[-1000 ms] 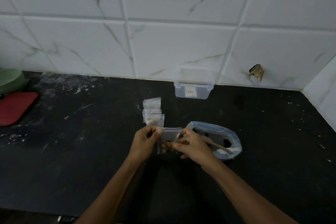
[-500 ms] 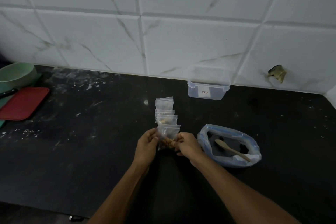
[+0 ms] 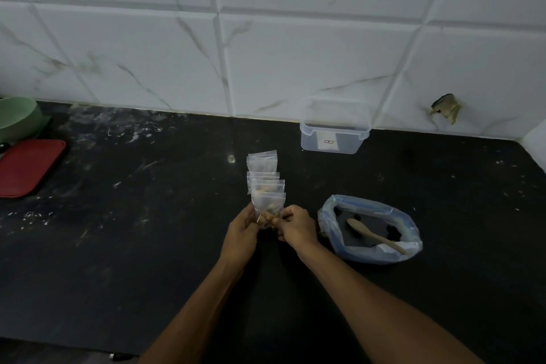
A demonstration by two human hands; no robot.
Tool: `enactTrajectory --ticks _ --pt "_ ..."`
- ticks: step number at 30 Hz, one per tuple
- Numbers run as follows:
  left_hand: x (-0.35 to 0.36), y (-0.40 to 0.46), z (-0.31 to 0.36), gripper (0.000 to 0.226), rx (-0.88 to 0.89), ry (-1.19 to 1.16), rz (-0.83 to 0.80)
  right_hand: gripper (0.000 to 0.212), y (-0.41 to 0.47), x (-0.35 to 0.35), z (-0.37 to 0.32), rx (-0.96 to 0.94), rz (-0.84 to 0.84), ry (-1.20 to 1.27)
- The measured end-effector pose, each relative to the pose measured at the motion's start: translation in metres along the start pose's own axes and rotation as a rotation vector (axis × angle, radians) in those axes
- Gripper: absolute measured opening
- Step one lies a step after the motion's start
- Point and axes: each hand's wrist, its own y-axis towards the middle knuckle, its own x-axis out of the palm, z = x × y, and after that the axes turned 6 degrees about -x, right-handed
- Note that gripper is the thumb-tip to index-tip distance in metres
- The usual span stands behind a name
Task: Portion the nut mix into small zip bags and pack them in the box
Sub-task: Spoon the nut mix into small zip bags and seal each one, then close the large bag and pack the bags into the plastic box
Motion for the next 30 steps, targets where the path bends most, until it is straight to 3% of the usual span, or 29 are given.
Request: enactTrajectory --ticks 5,9,14,17,20,25,30 --pt "0.001 0.000 0.004 0.043 -0.001 0.012 0.017 0.020 -0.007 -0.001 -0.004 0.002 0.009 0.011" --pt "0.002 -0.004 0.002 0.039 -0.003 0.022 0.067 0.040 -0.034 -0.023 -0.006 -0.041 -0.044 0.008" --pt "0.004 -0.010 -0.006 0.040 -0.025 0.054 0.183 0.011 -0.071 -0.088 -0.015 -0.206 0.049 -0.093" --pt "0.011 -0.015 -0.003 0.045 0.060 0.082 0.303 0.011 -0.075 -0.132 -0.016 -0.222 0.141 -0.208" --pt "0.028 -0.015 0.007 0.035 0.098 0.117 0.240 0.008 -0.072 -0.166 -0.002 -0.210 0.183 -0.416" --pt "0.063 -0.016 0.026 0.037 0.057 0.154 0.018 0.006 -0.062 -0.186 0.025 -0.251 0.211 -0.666" --pt "0.090 -0.020 0.037 0.033 0.041 0.148 -0.041 0.010 -0.057 -0.180 0.040 -0.344 0.153 -0.941"
